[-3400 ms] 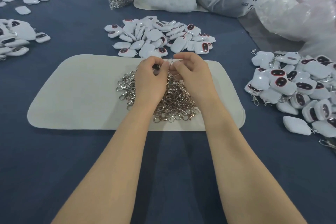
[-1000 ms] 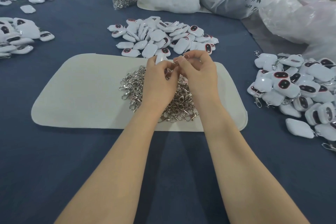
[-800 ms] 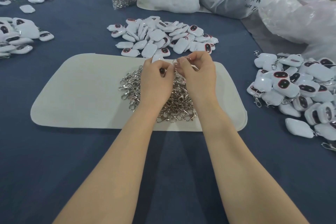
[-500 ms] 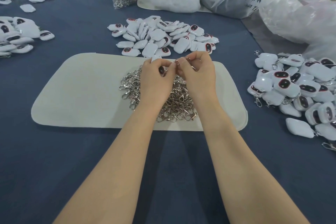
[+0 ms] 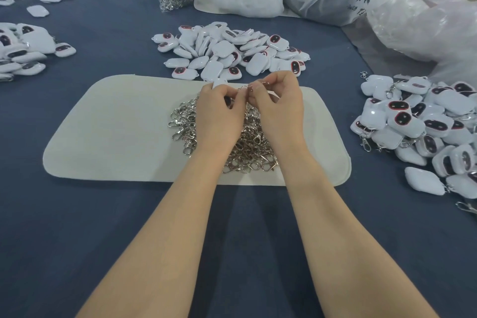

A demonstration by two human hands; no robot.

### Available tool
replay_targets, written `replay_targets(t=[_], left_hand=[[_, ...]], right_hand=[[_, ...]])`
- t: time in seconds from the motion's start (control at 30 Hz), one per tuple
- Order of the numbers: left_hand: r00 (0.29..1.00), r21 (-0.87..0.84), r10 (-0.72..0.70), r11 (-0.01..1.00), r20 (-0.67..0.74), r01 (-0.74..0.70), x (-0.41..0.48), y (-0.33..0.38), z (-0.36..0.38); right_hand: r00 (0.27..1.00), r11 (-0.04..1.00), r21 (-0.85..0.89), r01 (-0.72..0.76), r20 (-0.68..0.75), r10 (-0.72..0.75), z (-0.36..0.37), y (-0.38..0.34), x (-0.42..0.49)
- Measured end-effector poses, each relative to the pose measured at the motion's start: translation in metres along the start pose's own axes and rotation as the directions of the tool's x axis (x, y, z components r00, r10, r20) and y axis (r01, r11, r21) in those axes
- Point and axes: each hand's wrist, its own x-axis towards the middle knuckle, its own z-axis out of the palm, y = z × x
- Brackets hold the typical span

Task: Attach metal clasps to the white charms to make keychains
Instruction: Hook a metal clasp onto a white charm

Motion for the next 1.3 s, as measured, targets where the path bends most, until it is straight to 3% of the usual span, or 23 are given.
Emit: replay_targets(t=[0.37,0.6,0.83,1.1,1.3], left_hand=[[0.999,-0.079,-0.047,0.996,0.007,0.047,0.002,0.002,-0.001],[0.999,-0.068,-0.04,0.997,-0.001,0.04,0.0,0.003,-0.001],[1.0,-0.057,0.0,0.998,-0.013,-0.001,-0.003,0.003,-0.001],[0.996,-0.023,0.036,0.999,-0.082,-0.038,-0.001,-0.001,0.001],[0.996,-0.031,0.02,0.999,-0.085,-0.022,0.0,-0.003,0.001]], right_hand=[[0.992,0.987,-0.099,0.123,0.012,-0.123,0.003,0.003,-0.002],[0.992,0.961,-0.255,0.112,0.091,-0.091,0.001,0.013,0.002],[0.976,0.964,-0.246,0.098,0.215,-0.044,0.001,0.01,0.0],[0.97,0.945,-0.286,0.157,0.225,-0.093,-0.001,0.01,0.002],[0.981,0.959,-0.256,0.123,0.18,-0.077,0.0,0.009,0.003]])
